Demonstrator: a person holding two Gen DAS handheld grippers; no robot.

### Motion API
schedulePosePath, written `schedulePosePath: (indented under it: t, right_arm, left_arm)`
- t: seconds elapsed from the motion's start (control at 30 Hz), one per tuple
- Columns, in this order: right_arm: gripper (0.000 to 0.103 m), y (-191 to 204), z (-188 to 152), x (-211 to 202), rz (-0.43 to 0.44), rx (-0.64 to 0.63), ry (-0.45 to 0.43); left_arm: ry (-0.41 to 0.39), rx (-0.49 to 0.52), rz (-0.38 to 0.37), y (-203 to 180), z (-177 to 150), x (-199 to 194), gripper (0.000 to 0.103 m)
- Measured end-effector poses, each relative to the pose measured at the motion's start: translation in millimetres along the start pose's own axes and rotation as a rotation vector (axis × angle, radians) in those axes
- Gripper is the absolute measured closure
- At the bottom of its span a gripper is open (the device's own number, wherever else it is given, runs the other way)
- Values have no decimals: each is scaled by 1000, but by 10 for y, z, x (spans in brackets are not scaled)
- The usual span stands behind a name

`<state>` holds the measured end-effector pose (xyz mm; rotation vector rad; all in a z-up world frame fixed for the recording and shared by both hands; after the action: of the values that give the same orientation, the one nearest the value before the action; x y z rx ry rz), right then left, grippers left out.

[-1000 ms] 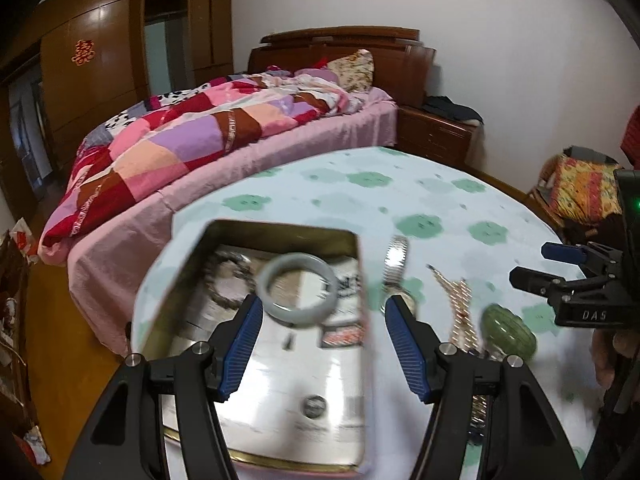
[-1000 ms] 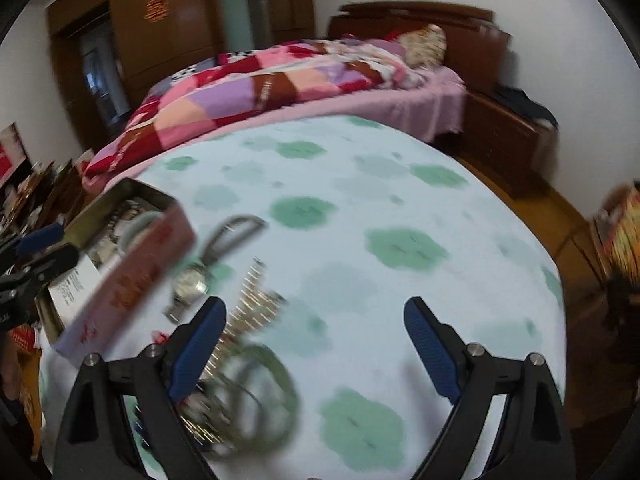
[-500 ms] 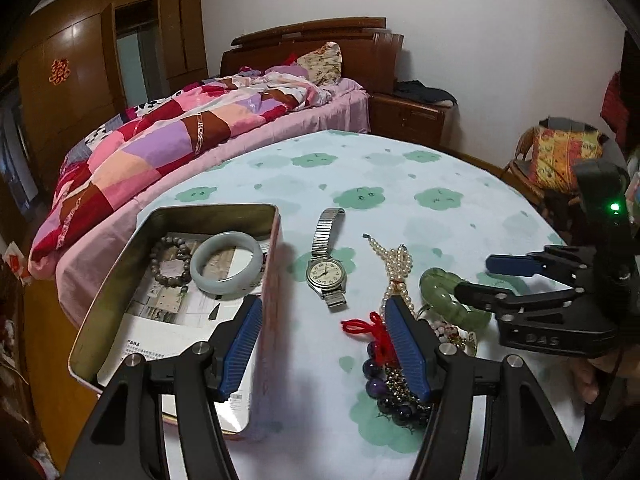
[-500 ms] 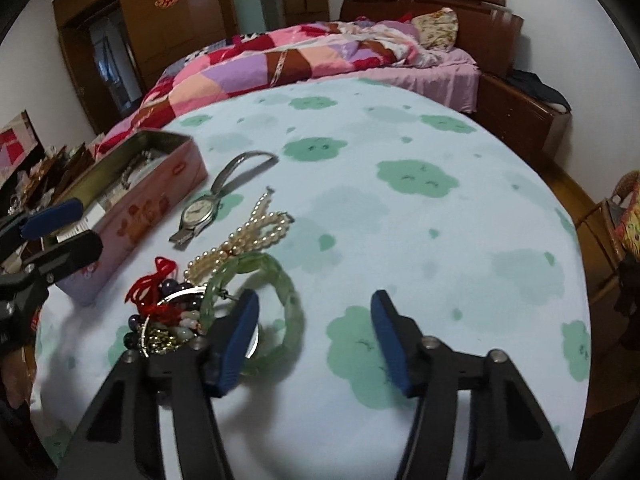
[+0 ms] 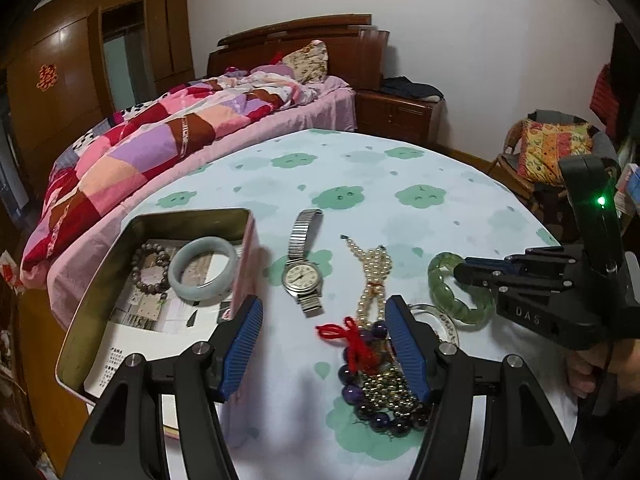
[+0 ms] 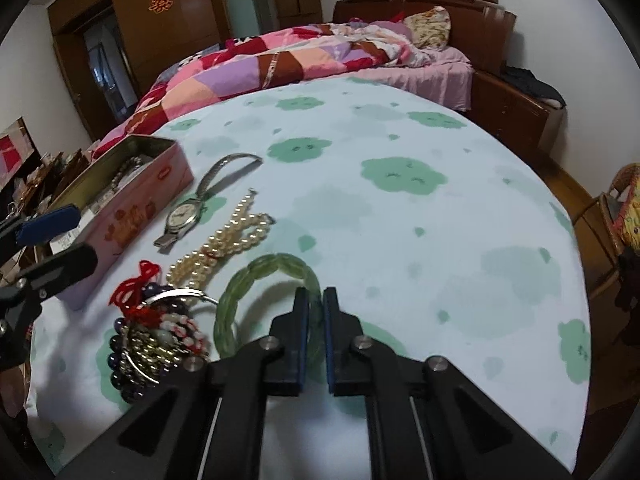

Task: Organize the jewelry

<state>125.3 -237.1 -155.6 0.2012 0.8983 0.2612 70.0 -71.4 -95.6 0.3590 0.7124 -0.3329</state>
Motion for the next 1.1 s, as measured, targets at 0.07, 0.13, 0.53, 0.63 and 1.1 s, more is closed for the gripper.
schedulePosePath:
  t: [0.07, 0.13, 0.53, 0.63, 1.1]
  right_arm:
    - [94, -45, -11, -19, -2, 10, 1]
    - [94, -58, -25, -70, -13, 6, -11]
    - [94, -98, -105, -103, -13, 2, 0]
    - [94, -115, -97, -101, -6, 13, 2]
    - [94, -124, -94, -103, -10, 14, 0]
  left_arm:
    - [8, 21, -12, -71, 12, 41, 39]
    - [15, 41, -19, -132, 18, 73, 47]
    - [96, 137, -114, -495, 11, 417, 78]
    - [93, 129, -127, -470, 19, 394, 94]
    - [-6, 72, -161, -357, 153, 3, 101]
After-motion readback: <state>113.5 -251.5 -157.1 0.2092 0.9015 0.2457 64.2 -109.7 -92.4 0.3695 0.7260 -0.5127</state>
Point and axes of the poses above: each gripper's, at about its wrist camera, not at the fingertips, and x roughly the way its jaws point, y to its left, z to its top, the point moved 3 cm from there along x, roughly the way its jaws point, and after that the axes turned 14 degrees about x, right-handed, at the moved point
